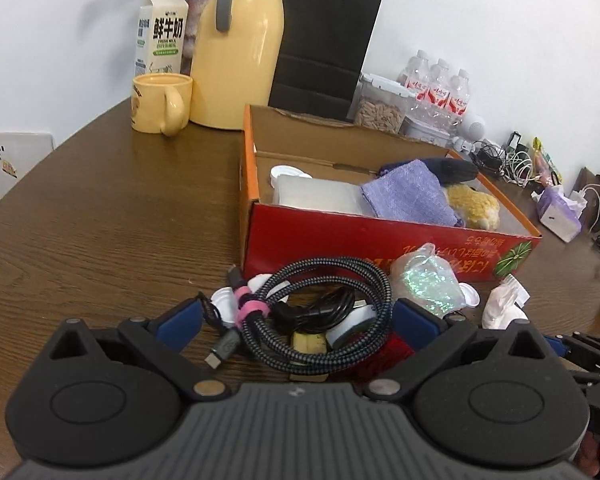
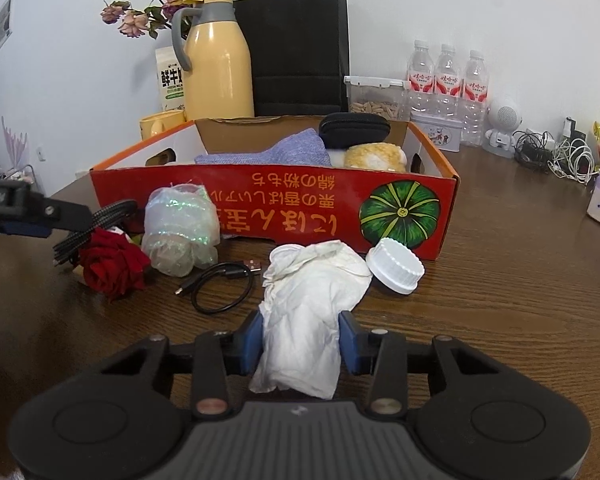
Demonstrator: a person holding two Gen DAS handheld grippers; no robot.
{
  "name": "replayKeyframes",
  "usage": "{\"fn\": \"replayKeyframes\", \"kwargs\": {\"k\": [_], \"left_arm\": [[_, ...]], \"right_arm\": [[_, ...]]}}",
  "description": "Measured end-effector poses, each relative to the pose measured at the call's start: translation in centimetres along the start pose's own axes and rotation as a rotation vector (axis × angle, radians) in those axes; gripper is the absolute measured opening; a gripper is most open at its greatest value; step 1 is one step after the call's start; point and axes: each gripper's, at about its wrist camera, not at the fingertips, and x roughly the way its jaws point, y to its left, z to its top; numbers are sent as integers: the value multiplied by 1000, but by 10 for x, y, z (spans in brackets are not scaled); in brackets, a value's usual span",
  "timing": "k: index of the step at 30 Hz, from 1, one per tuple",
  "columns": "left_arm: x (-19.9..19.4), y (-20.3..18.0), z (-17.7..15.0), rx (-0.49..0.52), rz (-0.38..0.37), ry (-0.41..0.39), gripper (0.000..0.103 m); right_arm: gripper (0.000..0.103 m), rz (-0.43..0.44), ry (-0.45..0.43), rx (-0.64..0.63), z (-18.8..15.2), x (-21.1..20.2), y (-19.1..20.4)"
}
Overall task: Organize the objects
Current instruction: 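Grasp the white cloth with the right gripper while the left gripper grasps the braided black cable, then lift the white cloth and the black cable over the box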
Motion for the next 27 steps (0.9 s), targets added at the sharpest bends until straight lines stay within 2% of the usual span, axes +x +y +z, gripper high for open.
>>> {"fn": "replayKeyframes", "kwargs": {"k": [4,11,17,19,22,27], "left_arm": [[7,-1,1,-5,-8,11,103],[22,5,1,-86,-32,65,103],[23,9,0,-123,-48,63,103],[22,8,-1,-124,-47,59,100],[17,3,-2,-99,-40,27,91],[10,-3,-5,-58,-28,6,89]], "right_arm": [[40,0,-5,-6,-2,-1,1],[41,0,-4,-7,-2,-1,2],[41,0,-4,-8,-2,-2,2],[41,0,-4,-8,-2,-2,2],[41,0,-4,-8,-2,-2,2],[41,0,-5,-8,-2,-2,2]]}}
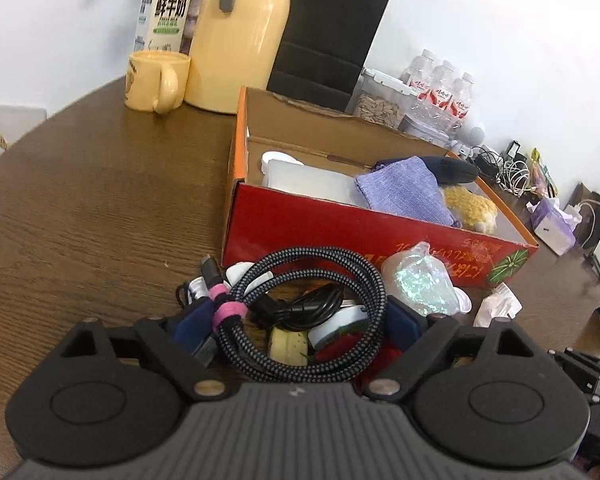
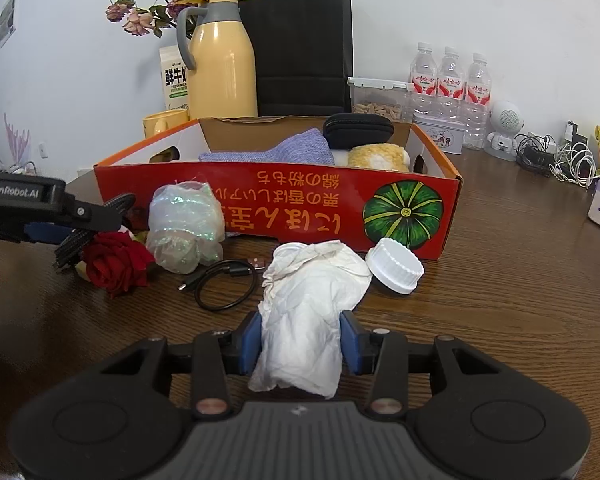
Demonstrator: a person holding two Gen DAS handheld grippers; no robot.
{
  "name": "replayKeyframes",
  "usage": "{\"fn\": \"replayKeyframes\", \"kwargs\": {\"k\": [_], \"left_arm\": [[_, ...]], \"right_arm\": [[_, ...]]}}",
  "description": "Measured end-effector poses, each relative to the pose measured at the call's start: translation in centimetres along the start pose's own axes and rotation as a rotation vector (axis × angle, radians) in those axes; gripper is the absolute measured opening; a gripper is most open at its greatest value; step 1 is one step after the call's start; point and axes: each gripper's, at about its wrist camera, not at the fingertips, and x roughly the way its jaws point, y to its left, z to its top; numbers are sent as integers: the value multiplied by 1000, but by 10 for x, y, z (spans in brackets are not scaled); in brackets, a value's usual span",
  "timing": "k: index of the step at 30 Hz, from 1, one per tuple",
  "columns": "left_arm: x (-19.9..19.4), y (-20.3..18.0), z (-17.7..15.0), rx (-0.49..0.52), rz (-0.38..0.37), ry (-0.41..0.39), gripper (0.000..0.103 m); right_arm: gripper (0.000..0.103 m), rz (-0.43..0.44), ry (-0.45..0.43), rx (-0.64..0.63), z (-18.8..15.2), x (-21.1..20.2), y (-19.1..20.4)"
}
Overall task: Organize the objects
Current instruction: 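Lift the white cloth and the black cable over the box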
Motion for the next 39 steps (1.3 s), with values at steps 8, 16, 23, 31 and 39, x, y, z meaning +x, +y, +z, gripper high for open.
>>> {"fn": "replayKeyframes", "kwargs": {"k": [8,16,23,31,39], "left_arm": [[-22,-10,0,76,26,-71,89],[-48,-20,11,152,56,-171,89],[-53,-41,34,214,59,-243,89],[-32,-74,70,283,71,-327,89],[17,-89,96,299,108,-334,89]], "right_arm": [[40,10,-9,-10,0,0,2],[40,34,-85,-46,9,-22,5],[40,39,-179,-102,38,-35,12],[40,41,-271,-155,95,-9,24],[40,23,-231,-150,132,54,27]]}}
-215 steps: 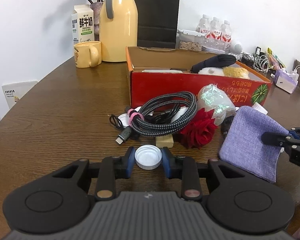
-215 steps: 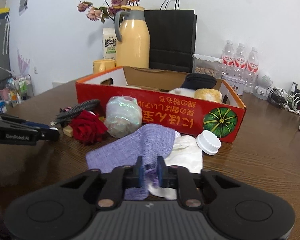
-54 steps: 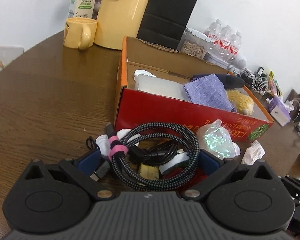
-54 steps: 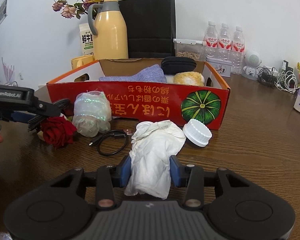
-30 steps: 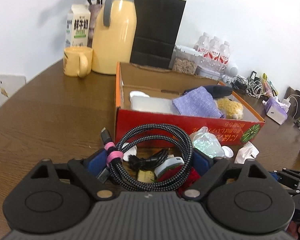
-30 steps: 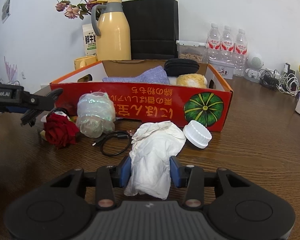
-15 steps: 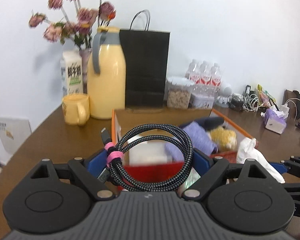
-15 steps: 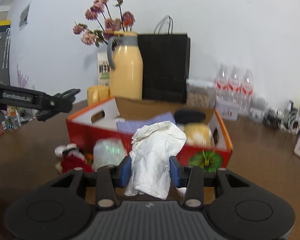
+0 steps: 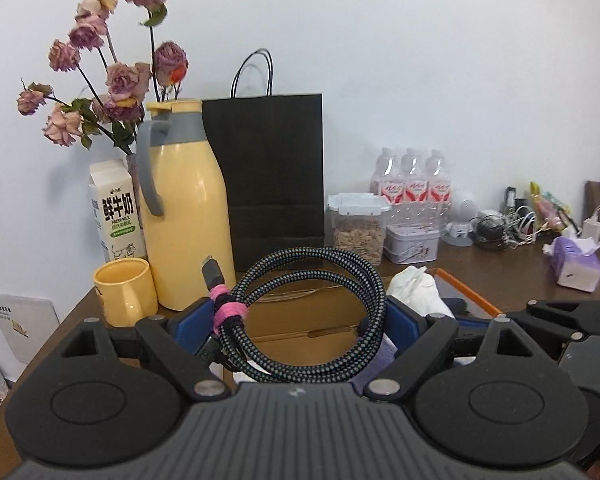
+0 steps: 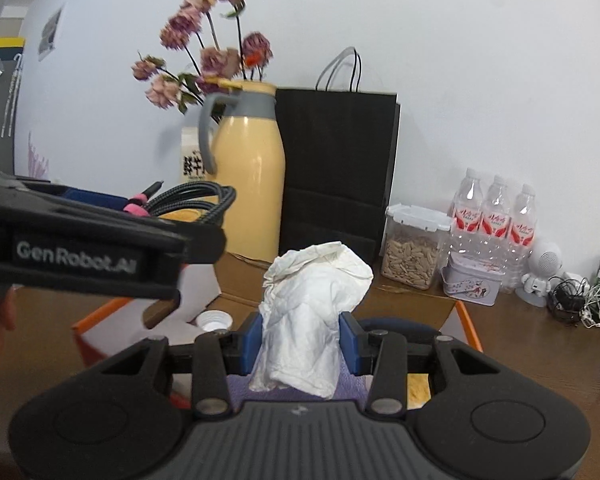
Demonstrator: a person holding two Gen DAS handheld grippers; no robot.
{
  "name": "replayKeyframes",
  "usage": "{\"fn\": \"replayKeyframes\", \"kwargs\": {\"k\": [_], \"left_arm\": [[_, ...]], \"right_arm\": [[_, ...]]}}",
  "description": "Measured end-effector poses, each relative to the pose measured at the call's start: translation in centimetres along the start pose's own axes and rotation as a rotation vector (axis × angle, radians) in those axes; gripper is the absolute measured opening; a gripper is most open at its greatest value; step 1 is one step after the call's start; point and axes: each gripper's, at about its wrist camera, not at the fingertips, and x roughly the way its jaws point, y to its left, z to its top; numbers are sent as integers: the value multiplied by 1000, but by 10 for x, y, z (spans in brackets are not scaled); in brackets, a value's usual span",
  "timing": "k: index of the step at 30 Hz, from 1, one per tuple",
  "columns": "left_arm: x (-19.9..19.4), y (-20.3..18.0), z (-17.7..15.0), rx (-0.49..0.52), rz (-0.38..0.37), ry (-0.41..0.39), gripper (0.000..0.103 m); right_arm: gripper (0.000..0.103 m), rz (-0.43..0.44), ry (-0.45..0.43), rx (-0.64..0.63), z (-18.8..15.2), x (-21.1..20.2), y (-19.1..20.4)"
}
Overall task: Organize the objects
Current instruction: 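Lift the white cloth and the black cable over the box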
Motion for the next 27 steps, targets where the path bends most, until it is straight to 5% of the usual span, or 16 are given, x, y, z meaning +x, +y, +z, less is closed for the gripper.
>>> {"fn": "replayKeyframes", "kwargs": {"k": [12,21,27], "left_arm": [[54,-1,-24,25,34,86,90],[45,6,-27,-5,45,41,103],[39,11,-25,-29,59,41,103]], "right_arm": [[46,-16,77,54,-19,49,-15],[100,-48,74,56,-25,44,-14],[103,-46,70,91,-25,39,-21]]}}
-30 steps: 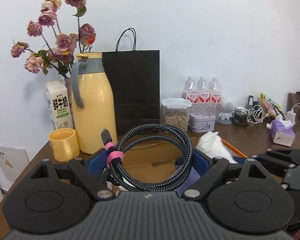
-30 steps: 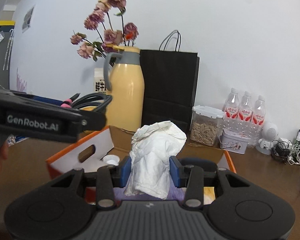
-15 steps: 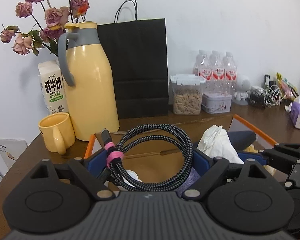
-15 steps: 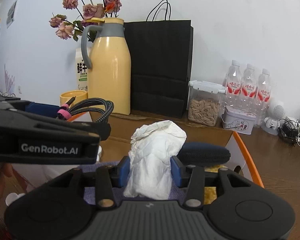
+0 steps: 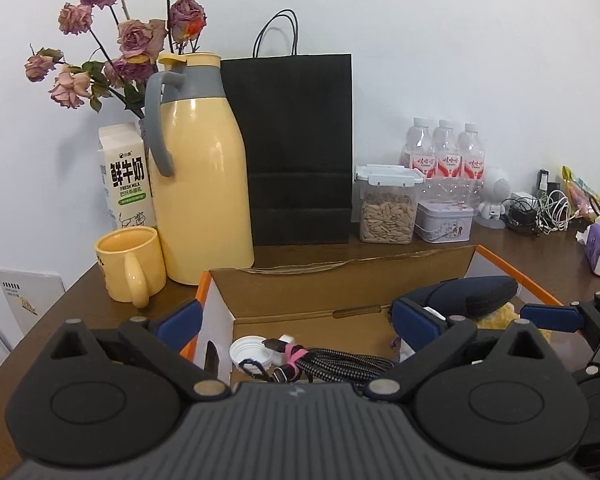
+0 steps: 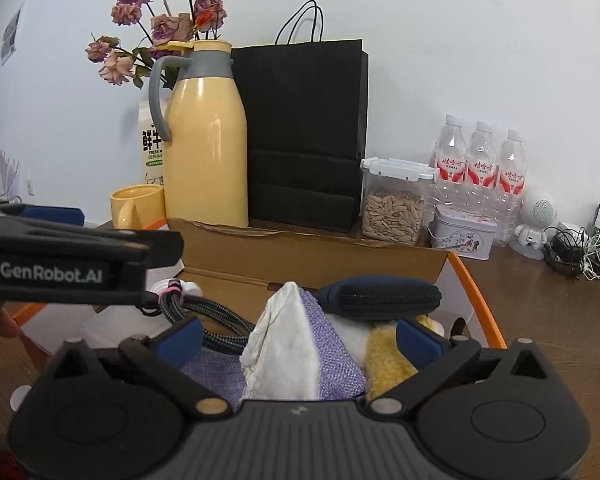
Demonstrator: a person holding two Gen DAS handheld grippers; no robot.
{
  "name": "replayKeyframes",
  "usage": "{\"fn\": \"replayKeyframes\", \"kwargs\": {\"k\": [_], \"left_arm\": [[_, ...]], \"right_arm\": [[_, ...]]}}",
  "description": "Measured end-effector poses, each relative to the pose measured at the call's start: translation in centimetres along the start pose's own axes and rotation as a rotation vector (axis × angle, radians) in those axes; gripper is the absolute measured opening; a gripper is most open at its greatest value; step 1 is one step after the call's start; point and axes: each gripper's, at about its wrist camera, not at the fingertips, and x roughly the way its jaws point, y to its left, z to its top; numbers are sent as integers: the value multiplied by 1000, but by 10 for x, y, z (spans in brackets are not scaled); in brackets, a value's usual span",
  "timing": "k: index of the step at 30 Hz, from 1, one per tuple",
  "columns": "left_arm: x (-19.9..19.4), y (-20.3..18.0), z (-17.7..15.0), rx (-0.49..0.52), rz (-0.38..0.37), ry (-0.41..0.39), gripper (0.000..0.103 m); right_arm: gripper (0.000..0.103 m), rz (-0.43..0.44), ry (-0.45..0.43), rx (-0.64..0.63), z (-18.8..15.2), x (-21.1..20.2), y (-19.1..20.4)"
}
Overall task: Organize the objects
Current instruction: 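Lift the white cloth and the black cable over the box, then lower the cloth and cable into the box and open both grippers, then grasp a white bottle cap with the right gripper while the left gripper grasps another cap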
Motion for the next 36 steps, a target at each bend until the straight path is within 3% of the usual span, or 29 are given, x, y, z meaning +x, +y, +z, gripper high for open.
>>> {"fn": "replayKeyframes", "kwargs": {"k": [8,17,29,36], "left_arm": [[-17,1,6,-6,-5,-36,103],[-50,15,9,-26,-18,-45,103],[-92,49,-18,-16,22,20,103],[-103,67,-45,-27,49,95,103]], "right_arm": [[103,5,-17,-2,5,-12,-1],[103,8,-36,8,8,-53,-15],[103,7,97,-25,-44,-88,-30],[90,-1,174,-6,-71,-90,-36]]}}
